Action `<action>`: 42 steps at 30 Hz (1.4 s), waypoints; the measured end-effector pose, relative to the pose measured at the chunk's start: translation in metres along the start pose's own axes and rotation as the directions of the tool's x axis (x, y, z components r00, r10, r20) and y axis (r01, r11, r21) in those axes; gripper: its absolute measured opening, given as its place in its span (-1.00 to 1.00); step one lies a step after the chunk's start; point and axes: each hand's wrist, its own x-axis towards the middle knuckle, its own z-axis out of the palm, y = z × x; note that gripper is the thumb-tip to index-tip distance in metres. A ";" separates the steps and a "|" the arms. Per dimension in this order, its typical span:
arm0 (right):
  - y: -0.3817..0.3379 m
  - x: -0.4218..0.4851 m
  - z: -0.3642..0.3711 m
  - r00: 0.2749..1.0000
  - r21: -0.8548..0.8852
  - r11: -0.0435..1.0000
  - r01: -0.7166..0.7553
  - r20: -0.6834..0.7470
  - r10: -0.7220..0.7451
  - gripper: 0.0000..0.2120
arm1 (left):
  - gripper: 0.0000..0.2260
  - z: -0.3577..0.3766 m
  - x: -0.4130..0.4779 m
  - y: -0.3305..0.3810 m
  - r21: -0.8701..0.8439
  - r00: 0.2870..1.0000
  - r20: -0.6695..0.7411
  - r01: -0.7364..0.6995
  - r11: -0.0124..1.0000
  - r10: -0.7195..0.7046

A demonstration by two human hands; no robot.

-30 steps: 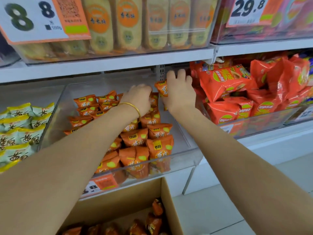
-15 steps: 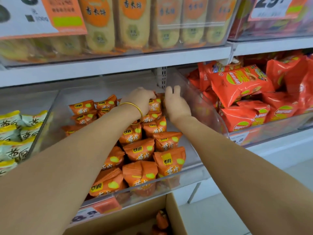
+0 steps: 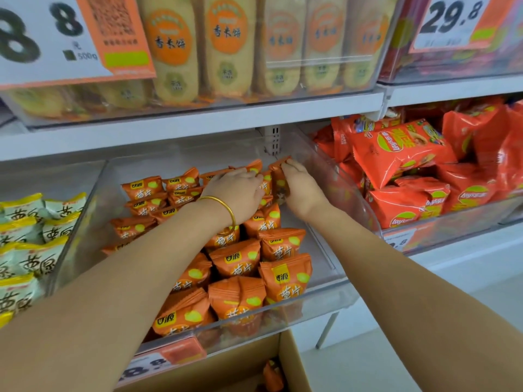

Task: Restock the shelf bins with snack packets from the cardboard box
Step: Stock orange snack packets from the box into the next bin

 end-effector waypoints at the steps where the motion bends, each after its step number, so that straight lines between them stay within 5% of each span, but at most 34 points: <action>1: 0.000 -0.001 -0.001 1.000 0.020 1.000 -0.005 0.022 0.004 -0.40 | -0.56 0.000 0.000 0.000 0.003 1.000 0.021 0.002 1.000 -0.002; 6: -0.012 -0.017 -0.004 1.000 0.145 0.989 0.019 0.003 -0.020 -0.46 | -0.57 -0.011 -0.009 0.003 -0.025 1.000 0.006 0.018 1.000 -0.018; 11: -0.033 -0.100 -0.056 0.967 0.476 0.875 0.086 -0.252 0.042 -0.41 | -0.60 -0.039 -0.080 0.008 -0.176 0.957 -0.289 -0.091 0.980 0.037; 15: -0.068 -0.203 -0.058 0.874 0.316 0.881 0.351 -0.449 -0.187 -0.46 | -0.59 -0.037 -0.199 0.026 -0.284 0.866 -0.491 -0.260 0.923 0.093; 21: -0.111 -0.316 0.015 0.970 0.289 0.933 0.215 0.050 -0.239 -0.60 | -0.66 0.047 -0.350 0.019 -0.337 0.975 -0.191 -0.172 0.926 0.111; 25: -0.113 -0.324 0.064 0.928 0.122 0.983 0.134 0.331 -0.167 -0.64 | -0.65 0.100 -0.379 -0.009 -0.268 0.993 0.004 -0.112 0.957 0.118; 31: -0.105 -0.318 0.141 0.827 -0.162 0.982 0.100 0.562 0.009 -0.66 | -0.70 0.139 -0.380 -0.027 -0.230 0.978 0.199 -0.015 0.973 0.063; 37: -0.073 -0.337 0.228 0.827 -0.290 0.956 -0.046 0.526 0.199 -0.66 | -0.71 0.159 -0.392 -0.028 -0.168 0.970 0.212 -0.084 0.982 0.119; 42: -0.053 -0.333 0.271 0.850 -0.420 0.907 -0.012 0.474 0.230 -0.60 | -0.70 0.167 -0.397 -0.028 -0.168 0.966 0.236 -0.069 0.983 0.108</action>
